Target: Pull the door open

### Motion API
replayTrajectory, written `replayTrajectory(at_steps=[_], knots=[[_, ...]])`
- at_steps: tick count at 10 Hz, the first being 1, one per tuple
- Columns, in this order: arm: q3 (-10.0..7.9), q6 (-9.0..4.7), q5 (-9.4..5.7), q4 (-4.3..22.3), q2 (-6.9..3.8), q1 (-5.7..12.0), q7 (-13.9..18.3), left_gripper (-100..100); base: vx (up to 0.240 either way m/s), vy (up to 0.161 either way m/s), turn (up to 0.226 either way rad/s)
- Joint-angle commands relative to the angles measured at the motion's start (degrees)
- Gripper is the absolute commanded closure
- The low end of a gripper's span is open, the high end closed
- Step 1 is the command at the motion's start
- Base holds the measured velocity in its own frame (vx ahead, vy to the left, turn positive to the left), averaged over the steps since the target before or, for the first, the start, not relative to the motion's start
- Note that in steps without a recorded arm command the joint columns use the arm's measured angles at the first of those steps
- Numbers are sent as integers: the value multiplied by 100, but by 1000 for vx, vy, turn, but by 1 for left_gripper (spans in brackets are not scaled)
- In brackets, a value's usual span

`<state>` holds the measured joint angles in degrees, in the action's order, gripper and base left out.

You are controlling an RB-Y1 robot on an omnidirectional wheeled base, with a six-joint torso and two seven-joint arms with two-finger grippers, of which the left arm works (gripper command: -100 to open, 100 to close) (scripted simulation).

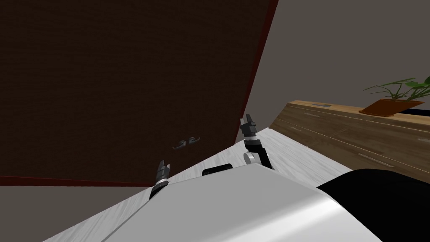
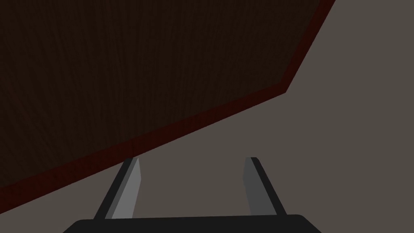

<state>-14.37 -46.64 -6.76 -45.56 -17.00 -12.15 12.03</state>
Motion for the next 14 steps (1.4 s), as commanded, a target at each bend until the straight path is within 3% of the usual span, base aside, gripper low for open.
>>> replayTrajectory(at_steps=[1, 4, 5, 6, 11, 12, 14], knots=[[41, -27, 9, 3, 16, 76, 32, -100, 182, 103, -109], [252, -77, 96, -71, 179, 319, 45, -100, 177, 28, -156], [205, -13, 76, -141, 151, 229, 36, -100, 76, -25, -27], [205, -13, 76, -141, 151, 229, 36, 100, -8, 6, 27], [205, -13, 76, -141, 151, 229, 36, 100, -15, 3, -4], [153, -55, 57, -87, 42, 84, 94, 100, -129, 4, -33], [179, -137, 73, -72, -29, -3, 172, 100, -174, -24, -61]])
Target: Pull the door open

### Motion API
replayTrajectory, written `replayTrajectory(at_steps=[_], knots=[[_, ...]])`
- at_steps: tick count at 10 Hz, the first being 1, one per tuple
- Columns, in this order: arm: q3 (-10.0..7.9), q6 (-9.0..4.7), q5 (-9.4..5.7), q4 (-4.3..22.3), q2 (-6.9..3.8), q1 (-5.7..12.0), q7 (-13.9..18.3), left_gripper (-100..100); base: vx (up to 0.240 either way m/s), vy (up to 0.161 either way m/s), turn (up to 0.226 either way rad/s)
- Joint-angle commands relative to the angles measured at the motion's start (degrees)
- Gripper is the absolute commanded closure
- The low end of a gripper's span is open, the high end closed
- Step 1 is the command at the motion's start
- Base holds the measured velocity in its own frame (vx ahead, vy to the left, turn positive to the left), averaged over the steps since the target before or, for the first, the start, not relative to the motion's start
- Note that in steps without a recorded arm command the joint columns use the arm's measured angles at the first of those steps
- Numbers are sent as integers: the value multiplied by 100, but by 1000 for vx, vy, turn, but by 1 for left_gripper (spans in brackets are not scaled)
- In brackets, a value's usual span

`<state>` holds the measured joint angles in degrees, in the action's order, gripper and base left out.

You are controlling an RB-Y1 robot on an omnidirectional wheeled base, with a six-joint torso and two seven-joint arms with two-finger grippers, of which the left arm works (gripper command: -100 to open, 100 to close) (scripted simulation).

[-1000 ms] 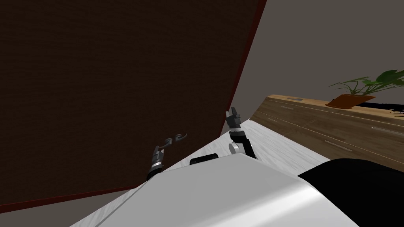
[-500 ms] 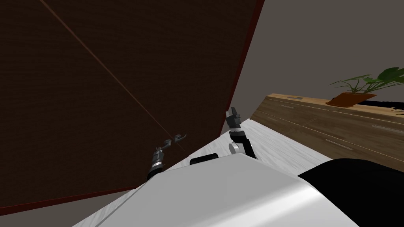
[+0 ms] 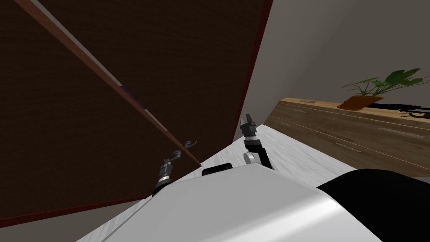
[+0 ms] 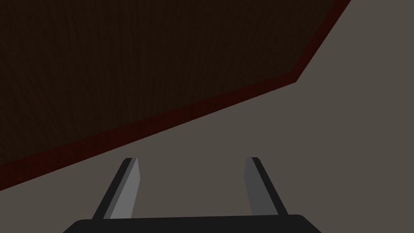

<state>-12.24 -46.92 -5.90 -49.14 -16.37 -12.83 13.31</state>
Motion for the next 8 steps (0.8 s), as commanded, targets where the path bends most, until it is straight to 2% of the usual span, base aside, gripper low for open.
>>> replayTrajectory(at_steps=[1, 2, 4, 8], knots=[[-34, -108, -13, 286, -93, 65, 44, 100, -127, -17, -14], [-34, -108, -13, 287, -93, 65, 44, 100, -56, -20, 11], [111, -293, 62, 282, -176, -36, 207, 100, -162, -6, -164], [411, -579, 212, 237, -235, -109, 451, 100, -170, 29, -151]])
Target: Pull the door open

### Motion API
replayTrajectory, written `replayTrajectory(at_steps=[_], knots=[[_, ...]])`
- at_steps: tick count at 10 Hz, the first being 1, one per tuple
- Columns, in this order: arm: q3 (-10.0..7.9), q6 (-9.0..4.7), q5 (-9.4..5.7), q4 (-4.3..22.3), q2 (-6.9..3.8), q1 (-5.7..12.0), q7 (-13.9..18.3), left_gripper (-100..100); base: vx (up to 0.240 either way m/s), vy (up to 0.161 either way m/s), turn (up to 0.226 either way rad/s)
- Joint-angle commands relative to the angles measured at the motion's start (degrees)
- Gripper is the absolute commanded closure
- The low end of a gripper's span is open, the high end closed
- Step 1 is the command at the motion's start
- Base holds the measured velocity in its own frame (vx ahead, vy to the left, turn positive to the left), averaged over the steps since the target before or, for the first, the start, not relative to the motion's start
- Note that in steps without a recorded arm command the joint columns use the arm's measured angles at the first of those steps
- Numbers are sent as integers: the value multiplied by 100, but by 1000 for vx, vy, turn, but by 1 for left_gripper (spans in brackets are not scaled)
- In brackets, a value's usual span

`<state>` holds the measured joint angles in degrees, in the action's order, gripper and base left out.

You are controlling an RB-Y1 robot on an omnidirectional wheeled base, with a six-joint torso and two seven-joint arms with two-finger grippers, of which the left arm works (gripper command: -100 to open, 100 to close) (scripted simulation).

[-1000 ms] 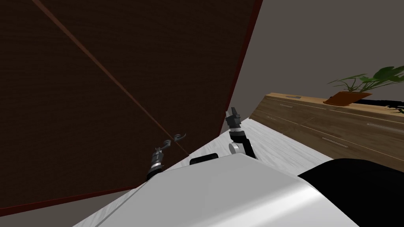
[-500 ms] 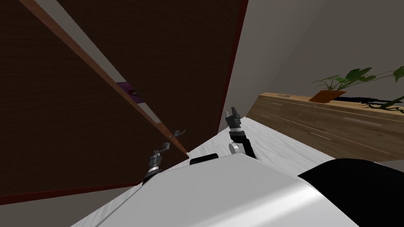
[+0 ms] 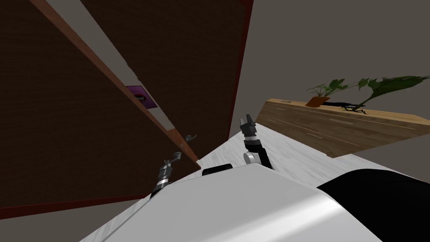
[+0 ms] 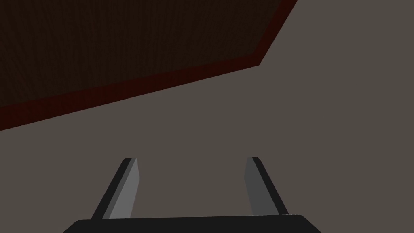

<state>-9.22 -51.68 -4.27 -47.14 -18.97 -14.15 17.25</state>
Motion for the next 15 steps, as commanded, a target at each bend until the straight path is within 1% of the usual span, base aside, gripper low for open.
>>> replayTrajectory(at_steps=[1, 2, 3, 5, 8, 10, 11, 12, 15], knots=[[161, -148, 75, 27, 20, 16, 94, 100, -134, 64, -99], [61, -74, 31, 17, -5, -13, 42, 100, -62, 37, -15], [132, -233, 76, 48, -49, -103, 126, 100, -125, 12, -127], [219, -435, 132, 74, -113, -217, 232, 100, -199, 35, -157], [364, -776, 226, 117, -220, -408, 410, 100, -209, 34, -141], [441, -956, 275, 140, -276, -509, 504, 100, -203, 44, -147], [356, -895, 230, 200, -301, -471, 461, 100, -80, 27, 0], [393, -1004, 263, 264, -324, -507, 508, 100, -133, 4, -123], [449, -1168, 317, 339, -371, -533, 580, 100, -213, 36, -163]])
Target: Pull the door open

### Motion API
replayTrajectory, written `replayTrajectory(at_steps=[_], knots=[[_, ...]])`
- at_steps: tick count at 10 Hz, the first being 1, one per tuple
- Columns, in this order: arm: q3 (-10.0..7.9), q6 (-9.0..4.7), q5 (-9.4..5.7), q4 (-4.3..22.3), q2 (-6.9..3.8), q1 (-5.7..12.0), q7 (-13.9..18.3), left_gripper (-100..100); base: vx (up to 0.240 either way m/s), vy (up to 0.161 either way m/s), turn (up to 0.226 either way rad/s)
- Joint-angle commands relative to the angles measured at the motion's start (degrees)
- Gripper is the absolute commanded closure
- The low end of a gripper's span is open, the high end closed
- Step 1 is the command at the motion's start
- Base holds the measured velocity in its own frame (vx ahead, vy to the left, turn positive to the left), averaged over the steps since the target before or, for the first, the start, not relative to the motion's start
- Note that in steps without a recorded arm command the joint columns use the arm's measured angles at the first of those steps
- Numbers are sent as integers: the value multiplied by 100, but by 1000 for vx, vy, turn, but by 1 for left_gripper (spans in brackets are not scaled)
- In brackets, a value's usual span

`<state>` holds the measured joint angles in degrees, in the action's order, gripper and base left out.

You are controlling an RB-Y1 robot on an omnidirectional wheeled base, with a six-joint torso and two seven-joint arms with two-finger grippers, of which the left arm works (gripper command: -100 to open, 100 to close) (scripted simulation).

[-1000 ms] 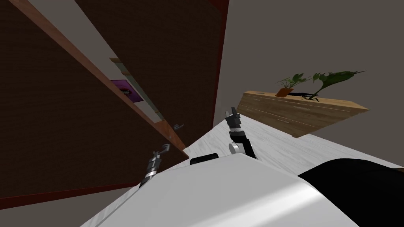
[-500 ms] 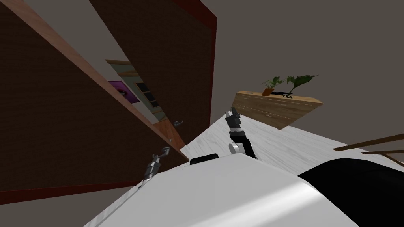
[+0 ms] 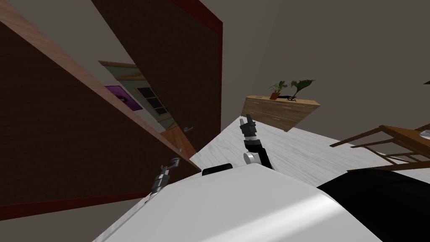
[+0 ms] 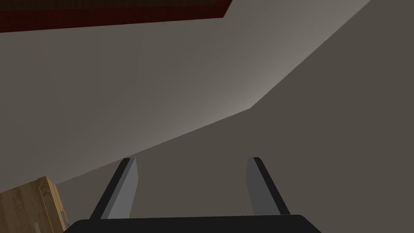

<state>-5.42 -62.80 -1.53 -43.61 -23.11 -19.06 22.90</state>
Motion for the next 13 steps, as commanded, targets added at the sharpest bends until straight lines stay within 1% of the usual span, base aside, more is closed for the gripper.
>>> replayTrajectory(at_steps=[1, 5, 6, 7, 8, 9, 10, 11, 13], knots=[[101, -150, 73, 29, 16, -57, 57, 100, -213, 67, -215], [188, -406, 155, 146, -56, -97, 170, 100, -245, 45, -157], [117, -284, 111, 54, -90, -140, 149, 100, -107, 32, -16], [182, -216, 51, 181, -78, 24, 106, 100, -174, 12, -95], [194, -203, 36, 206, -76, 63, 96, 100, -212, 21, -140], [222, -173, 4, 261, -71, 151, 72, 100, -166, 27, -78], [271, -121, -53, 359, -63, 303, 32, 100, -197, 36, -120], [271, -121, -53, 359, -63, 303, 32, 100, -156, 27, -86], [346, -40, -141, 509, -49, 540, -31, 100, -147, 20, -83]])
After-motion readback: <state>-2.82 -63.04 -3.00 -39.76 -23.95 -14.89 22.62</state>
